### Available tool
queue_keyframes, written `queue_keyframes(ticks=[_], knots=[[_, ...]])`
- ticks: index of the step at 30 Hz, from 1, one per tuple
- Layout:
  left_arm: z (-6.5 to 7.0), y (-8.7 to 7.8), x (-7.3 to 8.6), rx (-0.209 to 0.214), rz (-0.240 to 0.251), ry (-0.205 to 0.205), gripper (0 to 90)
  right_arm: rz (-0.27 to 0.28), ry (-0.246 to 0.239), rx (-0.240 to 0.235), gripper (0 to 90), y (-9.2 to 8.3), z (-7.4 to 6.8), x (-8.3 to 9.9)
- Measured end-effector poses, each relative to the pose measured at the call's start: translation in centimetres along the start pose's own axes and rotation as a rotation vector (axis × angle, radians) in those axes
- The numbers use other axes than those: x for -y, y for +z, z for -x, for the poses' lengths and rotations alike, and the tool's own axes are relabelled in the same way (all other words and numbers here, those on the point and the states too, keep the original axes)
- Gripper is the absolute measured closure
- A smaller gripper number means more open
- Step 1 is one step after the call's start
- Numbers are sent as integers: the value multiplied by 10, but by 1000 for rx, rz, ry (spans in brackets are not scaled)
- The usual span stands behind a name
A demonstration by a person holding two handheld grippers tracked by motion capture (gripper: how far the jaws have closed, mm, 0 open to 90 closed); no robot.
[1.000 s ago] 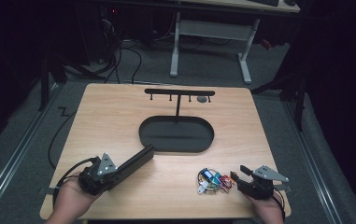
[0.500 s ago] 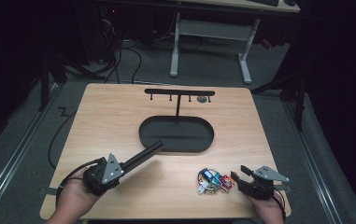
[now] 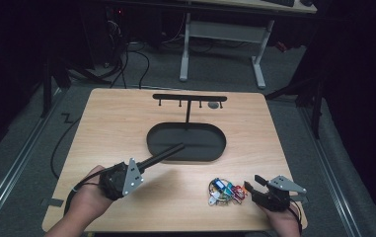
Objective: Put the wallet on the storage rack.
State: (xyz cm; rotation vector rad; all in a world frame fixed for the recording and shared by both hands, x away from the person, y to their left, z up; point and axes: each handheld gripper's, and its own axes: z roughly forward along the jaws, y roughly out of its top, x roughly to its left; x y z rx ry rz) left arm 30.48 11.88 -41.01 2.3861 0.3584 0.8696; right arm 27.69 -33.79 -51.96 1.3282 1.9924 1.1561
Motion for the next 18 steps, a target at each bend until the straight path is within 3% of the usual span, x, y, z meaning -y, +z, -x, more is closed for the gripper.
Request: queue_keyframes(ticks=[7, 18], knots=[[-3, 12, -16, -34, 4, 80, 747, 1, 2, 1, 464, -1, 0, 1], [-5, 45, -41, -45, -3, 204, 747, 10, 9, 7, 464, -5, 1, 2]])
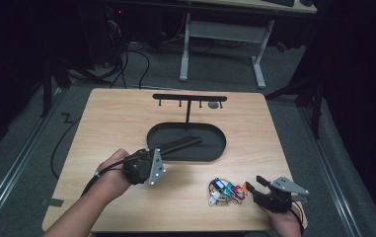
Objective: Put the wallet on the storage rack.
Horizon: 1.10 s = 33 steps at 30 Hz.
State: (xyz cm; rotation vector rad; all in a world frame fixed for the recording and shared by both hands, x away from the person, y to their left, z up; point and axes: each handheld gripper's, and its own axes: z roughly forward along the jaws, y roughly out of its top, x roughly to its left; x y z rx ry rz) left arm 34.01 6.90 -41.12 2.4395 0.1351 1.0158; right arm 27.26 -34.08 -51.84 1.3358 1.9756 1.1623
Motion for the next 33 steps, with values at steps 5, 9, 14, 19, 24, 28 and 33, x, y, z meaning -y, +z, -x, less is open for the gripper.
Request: queue_keyframes(ticks=[5, 9, 14, 19, 24, 28, 33], knots=[[-3, 18, -12, 5, 18, 22, 747, 1, 5, 4, 465, -1, 2, 1], [-5, 32, -20, 12, 16, 49, 746, 2, 10, 3, 466, -2, 2, 1], [-8, 49, -29, 19, 12, 82, 746, 4, 15, 4, 466, -4, 3, 2], [-16, 61, -36, 13, 18, 99, 746, 4, 20, 5, 466, -5, 4, 3], [-22, 70, -42, 8, 17, 137, 746, 5, 17, 3, 467, -5, 3, 3], [-25, 78, -43, 0, 22, 149, 746, 4, 16, 2, 467, -4, 3, 3], [-27, 90, -41, -1, 7, 155, 745, 6, 18, 3, 468, -5, 3, 4]])
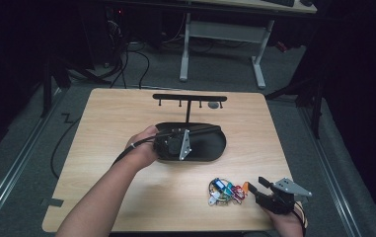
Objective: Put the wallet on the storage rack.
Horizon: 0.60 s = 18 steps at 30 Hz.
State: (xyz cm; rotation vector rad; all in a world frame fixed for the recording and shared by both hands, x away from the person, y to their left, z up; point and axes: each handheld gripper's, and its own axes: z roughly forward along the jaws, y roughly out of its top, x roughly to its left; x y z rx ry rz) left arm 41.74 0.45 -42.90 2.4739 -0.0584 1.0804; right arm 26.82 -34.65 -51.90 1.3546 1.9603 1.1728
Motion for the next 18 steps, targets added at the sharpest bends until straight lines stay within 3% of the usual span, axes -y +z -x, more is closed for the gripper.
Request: queue_keyframes(ticks=[10, 18], knots=[[3, 25, 6, 9, -30, 49, 745, 0, 10, 4, 468, -1, 2, 1], [5, 44, 14, 22, -36, 55, 743, 5, 24, 3, 468, -3, 4, 3]])
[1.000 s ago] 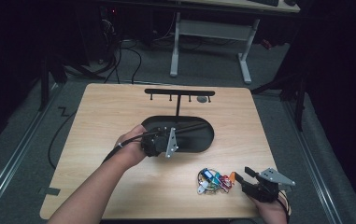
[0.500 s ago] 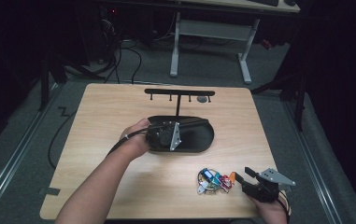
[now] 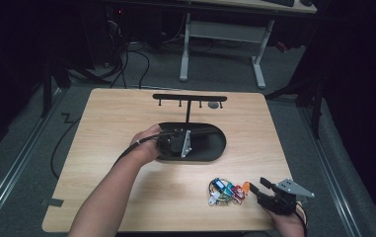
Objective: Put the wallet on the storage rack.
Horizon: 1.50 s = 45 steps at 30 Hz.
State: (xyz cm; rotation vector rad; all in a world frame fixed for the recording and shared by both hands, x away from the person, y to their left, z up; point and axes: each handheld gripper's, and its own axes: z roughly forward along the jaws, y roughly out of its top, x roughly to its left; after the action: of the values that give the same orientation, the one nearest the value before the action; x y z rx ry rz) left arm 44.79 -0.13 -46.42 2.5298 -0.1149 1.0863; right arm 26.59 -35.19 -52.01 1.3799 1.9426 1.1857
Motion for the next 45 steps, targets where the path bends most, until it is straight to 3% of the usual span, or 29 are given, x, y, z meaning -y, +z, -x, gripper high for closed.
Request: queue_keyframes(ticks=[3, 7, 13, 23, 30, 33, 35, 37, 42, 45], knots=[[-1, 4, 3, -5, -13, 13, 739, -3, 5, -2, 468, 0, 0, 0], [2, 12, 9, 3, -74, 35, 734, -3, 3, -4, 468, 0, 0, 0], [5, 18, 15, 30, -118, 18, 722, -8, 5, -6, 468, 1, -1, 1], [10, 24, 15, 123, -173, -58, 586, -10, -1, -7, 467, 1, -1, 1], [8, 13, 21, 139, -164, -122, 537, -12, -1, -8, 466, 1, -2, 0], [7, 2, 24, 124, -134, -163, 546, -13, -6, -8, 466, 2, -2, 0], [6, -9, 25, 128, -96, -237, 543, -12, -10, -8, 466, 1, -2, 0], [7, -17, 26, 134, -74, -273, 553, -11, -14, -7, 466, 1, -2, 0], [17, -38, 32, 158, -32, -355, 556, -14, -15, -1, 465, 1, -2, 0], [25, -50, 39, 166, 3, -432, 555, -18, -13, 3, 465, 1, -3, 0]])
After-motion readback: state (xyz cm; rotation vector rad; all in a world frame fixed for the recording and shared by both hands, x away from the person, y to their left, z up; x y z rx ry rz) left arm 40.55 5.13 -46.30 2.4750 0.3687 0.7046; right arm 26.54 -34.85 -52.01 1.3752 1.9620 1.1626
